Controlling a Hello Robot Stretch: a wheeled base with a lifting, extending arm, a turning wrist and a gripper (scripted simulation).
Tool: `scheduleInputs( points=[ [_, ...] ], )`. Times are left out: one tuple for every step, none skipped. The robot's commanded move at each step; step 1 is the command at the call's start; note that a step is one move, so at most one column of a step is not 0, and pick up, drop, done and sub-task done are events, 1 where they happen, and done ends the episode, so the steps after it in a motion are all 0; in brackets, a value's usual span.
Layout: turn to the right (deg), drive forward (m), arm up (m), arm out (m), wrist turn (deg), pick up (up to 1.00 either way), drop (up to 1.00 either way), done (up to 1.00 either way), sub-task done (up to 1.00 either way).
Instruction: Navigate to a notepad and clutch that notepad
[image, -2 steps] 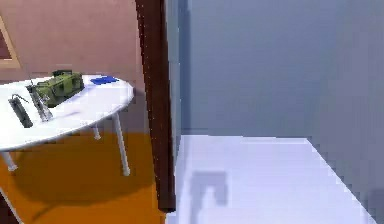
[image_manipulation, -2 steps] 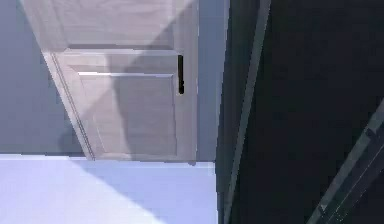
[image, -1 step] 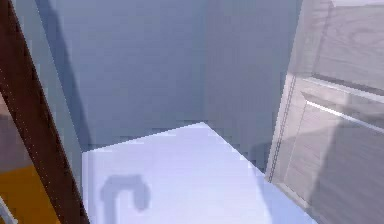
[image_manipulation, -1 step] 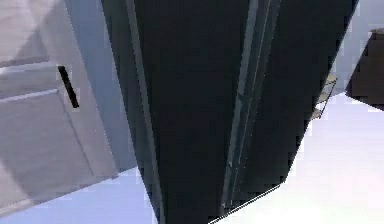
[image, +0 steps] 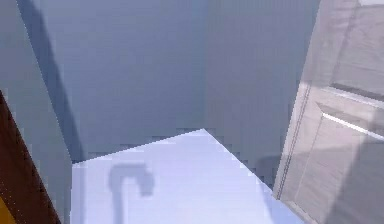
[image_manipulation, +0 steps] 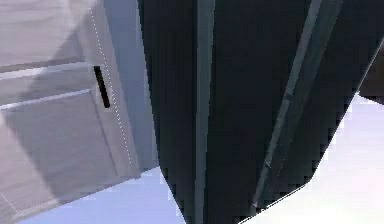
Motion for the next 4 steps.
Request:
scheduleInputs(
  points=[
    [-27.0, 0.0, 0.0, 0.0, 0.0, 0.0, 0.0, 0.0, 0.0],
    [0.0, 0.15, 0.0, 0.0, 0.0, 0.0, 0.0, 0.0, 0.0],
    [-45.0, 0.0, 0.0, 0.0, 0.0, 0.0, 0.0, 0.0, 0.0],
    [-24.0, 0.0, 0.0, 0.0, 0.0, 0.0, 0.0, 0.0, 0.0]
  ],
)
